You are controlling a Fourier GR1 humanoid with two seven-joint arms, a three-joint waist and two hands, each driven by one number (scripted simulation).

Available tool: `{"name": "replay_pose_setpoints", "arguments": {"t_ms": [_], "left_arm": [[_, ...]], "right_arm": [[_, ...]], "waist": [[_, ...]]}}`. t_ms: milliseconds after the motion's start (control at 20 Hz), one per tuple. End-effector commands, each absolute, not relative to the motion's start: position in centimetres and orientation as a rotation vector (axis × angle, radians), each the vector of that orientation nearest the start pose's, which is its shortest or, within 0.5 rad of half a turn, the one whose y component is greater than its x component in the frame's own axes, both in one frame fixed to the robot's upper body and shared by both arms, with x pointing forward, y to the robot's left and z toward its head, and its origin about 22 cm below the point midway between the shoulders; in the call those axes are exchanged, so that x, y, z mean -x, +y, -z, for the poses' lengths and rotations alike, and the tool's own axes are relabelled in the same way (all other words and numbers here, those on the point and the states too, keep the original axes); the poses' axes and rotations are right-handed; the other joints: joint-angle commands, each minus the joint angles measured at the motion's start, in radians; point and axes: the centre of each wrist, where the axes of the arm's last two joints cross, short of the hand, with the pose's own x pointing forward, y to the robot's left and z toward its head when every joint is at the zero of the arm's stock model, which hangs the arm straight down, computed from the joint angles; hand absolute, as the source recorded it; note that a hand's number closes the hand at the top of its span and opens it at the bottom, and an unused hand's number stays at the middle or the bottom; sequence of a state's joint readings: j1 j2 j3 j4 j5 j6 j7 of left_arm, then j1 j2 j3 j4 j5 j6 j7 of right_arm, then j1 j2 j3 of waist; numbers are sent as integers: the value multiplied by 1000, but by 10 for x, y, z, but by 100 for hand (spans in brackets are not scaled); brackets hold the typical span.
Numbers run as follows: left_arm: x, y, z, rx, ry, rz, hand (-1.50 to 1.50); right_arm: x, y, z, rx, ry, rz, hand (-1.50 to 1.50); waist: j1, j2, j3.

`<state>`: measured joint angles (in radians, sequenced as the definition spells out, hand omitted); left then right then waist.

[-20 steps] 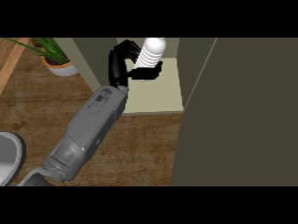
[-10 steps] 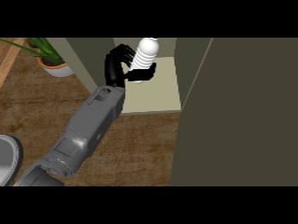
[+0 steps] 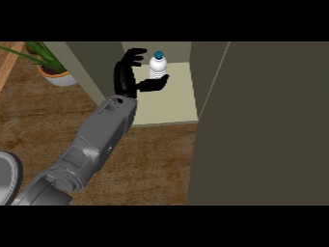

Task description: Pick up the bottled water, place it into the cabinet and close the cabinet

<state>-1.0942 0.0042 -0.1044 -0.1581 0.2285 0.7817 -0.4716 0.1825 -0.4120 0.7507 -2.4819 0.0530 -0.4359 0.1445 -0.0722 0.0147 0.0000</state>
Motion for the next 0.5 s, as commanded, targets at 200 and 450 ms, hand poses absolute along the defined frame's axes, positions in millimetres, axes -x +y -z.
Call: {"name": "replay_pose_setpoints", "arguments": {"t_ms": [200, 450], "left_arm": [[-419, 125, -1, -755, -1618, 113, -150], [-414, 120, 7, -768, -1604, 67, -150]], "right_arm": [[-90, -168, -165, -328, -1996, -226, -150], [-93, -164, -161, -353, -1998, -233, -150]], "waist": [[4, 6, -1], [-3, 13, -2]]}}
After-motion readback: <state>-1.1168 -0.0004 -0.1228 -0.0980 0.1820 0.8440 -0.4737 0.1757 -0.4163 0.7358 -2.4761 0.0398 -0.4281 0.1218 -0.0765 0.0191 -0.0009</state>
